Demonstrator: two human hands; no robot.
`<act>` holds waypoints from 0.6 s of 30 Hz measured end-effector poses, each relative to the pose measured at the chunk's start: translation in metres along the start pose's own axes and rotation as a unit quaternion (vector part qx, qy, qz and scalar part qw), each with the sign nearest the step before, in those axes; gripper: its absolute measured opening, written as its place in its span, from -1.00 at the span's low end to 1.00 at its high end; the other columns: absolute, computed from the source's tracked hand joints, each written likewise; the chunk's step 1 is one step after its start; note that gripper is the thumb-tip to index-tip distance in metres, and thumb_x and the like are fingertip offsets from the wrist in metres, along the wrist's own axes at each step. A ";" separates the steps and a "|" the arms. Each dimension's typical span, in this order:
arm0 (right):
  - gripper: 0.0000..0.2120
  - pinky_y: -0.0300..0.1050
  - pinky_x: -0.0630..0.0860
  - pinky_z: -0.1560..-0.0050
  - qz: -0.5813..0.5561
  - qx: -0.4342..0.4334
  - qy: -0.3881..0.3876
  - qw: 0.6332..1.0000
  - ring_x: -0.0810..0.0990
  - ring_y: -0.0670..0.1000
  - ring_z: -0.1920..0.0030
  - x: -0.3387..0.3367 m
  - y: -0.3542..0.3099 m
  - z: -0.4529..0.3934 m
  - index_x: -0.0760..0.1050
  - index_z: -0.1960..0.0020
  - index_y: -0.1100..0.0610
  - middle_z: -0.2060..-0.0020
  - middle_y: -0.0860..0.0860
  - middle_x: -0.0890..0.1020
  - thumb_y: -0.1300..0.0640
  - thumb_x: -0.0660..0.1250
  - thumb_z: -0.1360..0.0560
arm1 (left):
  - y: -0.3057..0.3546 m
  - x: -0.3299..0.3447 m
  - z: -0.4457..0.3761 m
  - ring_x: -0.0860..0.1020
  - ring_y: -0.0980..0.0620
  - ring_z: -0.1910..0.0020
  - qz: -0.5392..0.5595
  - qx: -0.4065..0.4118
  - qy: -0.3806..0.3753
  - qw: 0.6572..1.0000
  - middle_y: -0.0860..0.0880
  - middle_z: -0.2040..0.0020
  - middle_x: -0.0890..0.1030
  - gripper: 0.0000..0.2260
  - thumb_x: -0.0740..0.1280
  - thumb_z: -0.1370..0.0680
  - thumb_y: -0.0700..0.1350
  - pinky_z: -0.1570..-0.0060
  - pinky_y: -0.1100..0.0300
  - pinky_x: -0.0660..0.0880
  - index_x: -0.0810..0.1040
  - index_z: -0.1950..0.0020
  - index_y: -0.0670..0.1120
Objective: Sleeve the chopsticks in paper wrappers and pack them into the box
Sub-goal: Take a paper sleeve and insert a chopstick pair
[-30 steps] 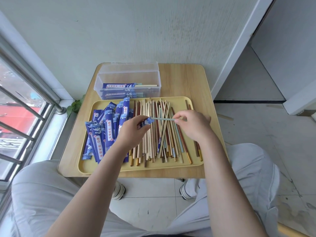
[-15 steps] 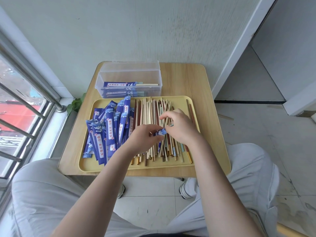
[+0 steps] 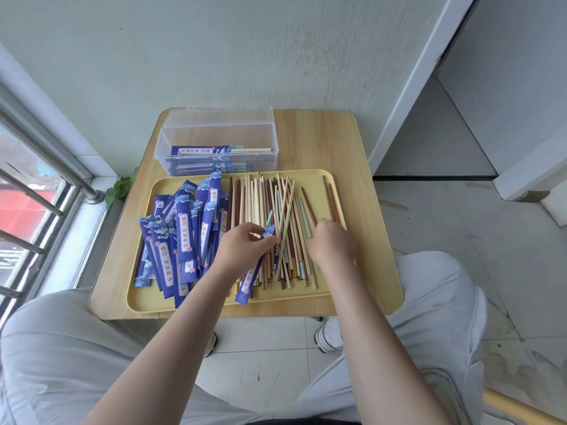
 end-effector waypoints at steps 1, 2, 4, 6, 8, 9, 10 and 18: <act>-0.96 -0.20 0.26 0.51 0.015 0.004 0.005 1.000 0.46 -0.03 0.39 0.001 -0.001 -0.001 0.48 -0.02 0.16 0.29 -0.01 0.49 0.19 0.29 -0.61 | 0.000 0.000 0.000 0.68 -0.03 0.15 -0.002 0.000 0.001 1.000 -0.01 0.17 0.69 -0.78 0.44 -0.54 0.03 0.11 0.09 0.62 0.55 -0.12 -0.01; -0.95 -0.20 0.27 0.52 0.023 0.008 0.008 1.000 0.45 -0.04 0.41 0.002 -0.001 -0.001 0.49 -0.02 0.17 0.30 -0.01 0.49 0.19 0.29 -0.61 | 0.000 0.000 0.000 0.68 -0.02 0.14 -0.004 0.000 0.001 1.000 -0.01 0.16 0.69 -0.77 0.44 -0.54 0.04 0.12 0.11 0.60 0.55 -0.12 -0.01; -0.92 -0.20 0.30 0.52 0.021 0.013 0.009 1.000 0.46 -0.04 0.40 0.005 -0.001 -0.001 0.52 0.00 0.18 0.31 -0.01 0.50 0.16 0.30 -0.61 | 0.000 0.000 -0.001 0.67 -0.02 0.14 -0.009 0.001 0.000 1.000 0.00 0.16 0.68 -0.77 0.44 -0.54 0.05 0.17 0.15 0.58 0.55 -0.13 -0.01; -0.86 -0.21 0.31 0.50 -0.022 0.012 0.021 0.999 0.47 -0.06 0.39 0.001 0.000 0.001 0.50 0.06 0.18 0.28 0.00 0.51 0.11 0.31 -0.60 | 0.001 0.000 0.000 0.67 0.00 0.17 -0.013 0.001 -0.001 1.000 0.00 0.16 0.68 -0.76 0.43 -0.54 0.04 0.23 0.20 0.56 0.55 -0.15 -0.02; -0.85 -0.22 0.36 0.48 -0.119 0.003 0.060 0.991 0.51 -0.06 0.36 -0.013 0.002 0.002 0.51 0.06 0.18 0.22 0.02 0.57 0.09 0.32 -0.59 | 0.001 -0.003 -0.001 0.68 0.01 0.26 0.001 0.006 0.002 1.000 -0.01 0.19 0.69 -0.76 0.42 -0.55 0.02 0.24 0.16 0.60 0.55 -0.16 -0.04; -0.88 -0.20 0.43 0.45 -0.180 -0.006 0.083 0.980 0.55 -0.05 0.33 -0.023 0.002 0.002 0.52 0.04 0.17 0.21 0.02 0.60 0.10 0.31 -0.58 | 0.001 -0.006 0.000 0.67 0.03 0.32 0.014 0.009 0.004 1.000 -0.02 0.20 0.70 -0.76 0.42 -0.56 0.00 0.27 0.16 0.61 0.56 -0.17 -0.06; -0.91 -0.14 0.52 0.39 -0.246 -0.018 0.105 0.963 0.59 -0.03 0.31 -0.033 0.002 0.003 0.52 0.02 0.15 0.20 0.00 0.61 0.12 0.32 -0.57 | 0.002 -0.009 0.000 0.66 0.05 0.38 0.027 0.012 0.007 1.000 -0.03 0.21 0.71 -0.77 0.41 -0.56 -0.02 0.34 0.21 0.58 0.56 -0.17 -0.07; -0.89 -0.15 0.59 0.22 -0.655 -0.080 0.041 0.750 0.63 -0.02 0.31 -0.066 -0.014 0.007 0.64 -0.01 0.19 0.24 0.08 0.68 0.33 0.38 -0.54 | 0.006 -0.026 0.001 0.61 0.09 0.41 0.081 0.024 0.022 0.996 -0.08 0.13 0.69 -0.77 0.40 -0.56 -0.10 0.38 0.30 0.45 0.55 -0.21 -0.06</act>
Point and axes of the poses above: each hand's wrist, its own z-axis away from the middle knuckle, its own x-axis out of the palm, y = z × x, the point moved 5 cm from there along -z, towards the middle knuckle
